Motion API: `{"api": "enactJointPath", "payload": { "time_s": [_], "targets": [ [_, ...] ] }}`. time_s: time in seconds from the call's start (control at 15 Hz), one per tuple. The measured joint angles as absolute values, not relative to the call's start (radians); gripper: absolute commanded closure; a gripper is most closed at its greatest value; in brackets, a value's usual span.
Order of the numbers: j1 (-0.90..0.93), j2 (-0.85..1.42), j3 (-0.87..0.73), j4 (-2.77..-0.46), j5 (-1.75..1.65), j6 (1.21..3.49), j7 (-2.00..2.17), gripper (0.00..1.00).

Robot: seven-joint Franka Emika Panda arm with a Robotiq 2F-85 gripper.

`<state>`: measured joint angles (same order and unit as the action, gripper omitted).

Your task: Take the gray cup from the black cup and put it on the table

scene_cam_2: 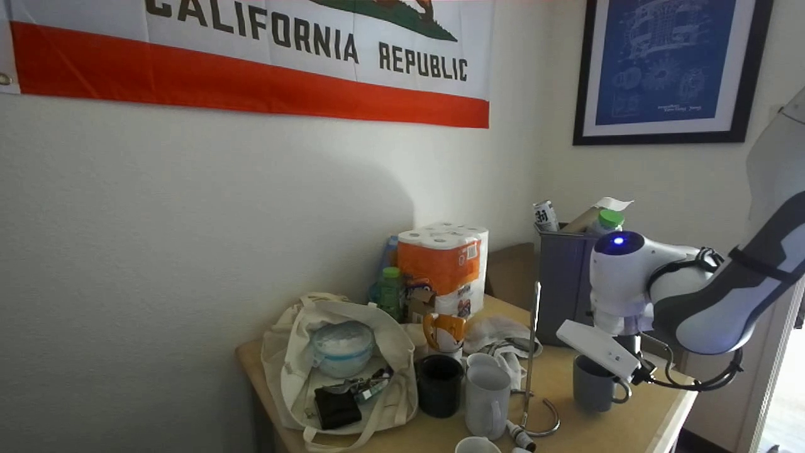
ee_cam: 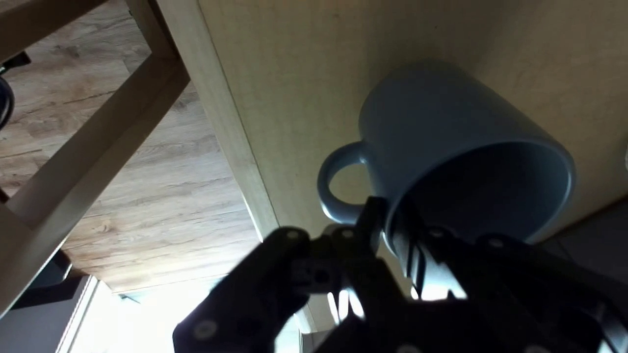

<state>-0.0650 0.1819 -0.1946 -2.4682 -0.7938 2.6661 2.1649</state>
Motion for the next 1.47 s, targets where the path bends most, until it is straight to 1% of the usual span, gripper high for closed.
{"api": "enactJointPath", "payload": {
  "time_s": [0.6, 0.67, 0.73, 0.8, 0.93, 1.0, 1.07, 1.13, 1.33, 1.4, 1.47],
  "targets": [
    [-0.051, 0.204, -0.195, -2.478, -0.813, 2.67, 2.206, 0.97],
    [-0.05, 0.208, -0.195, -2.478, -0.813, 2.67, 2.206, 0.95],
    [-0.049, 0.212, -0.195, -2.478, -0.813, 2.67, 2.206, 0.64],
    [-0.048, 0.214, -0.195, -2.478, -0.813, 2.67, 2.206, 0.63],
    [-0.046, 0.216, -0.195, -2.478, -0.813, 2.671, 2.206, 0.49],
    [-0.045, 0.216, -0.195, -2.477, -0.813, 2.671, 2.206, 0.41],
    [-0.045, 0.216, -0.195, -2.476, -0.813, 2.671, 2.206, 0.34],
    [-0.045, 0.216, -0.196, -2.475, -0.813, 2.671, 2.206, 0.26],
    [-0.045, 0.21, -0.196, -2.469, -0.794, 2.671, 2.197, 0.04],
    [-0.046, 0.205, -0.194, -2.467, -0.764, 2.67, 2.17, 0.0],
    [-0.046, 0.198, -0.191, -2.463, -0.719, 2.664, 2.125, 0.0]
  ]
}}
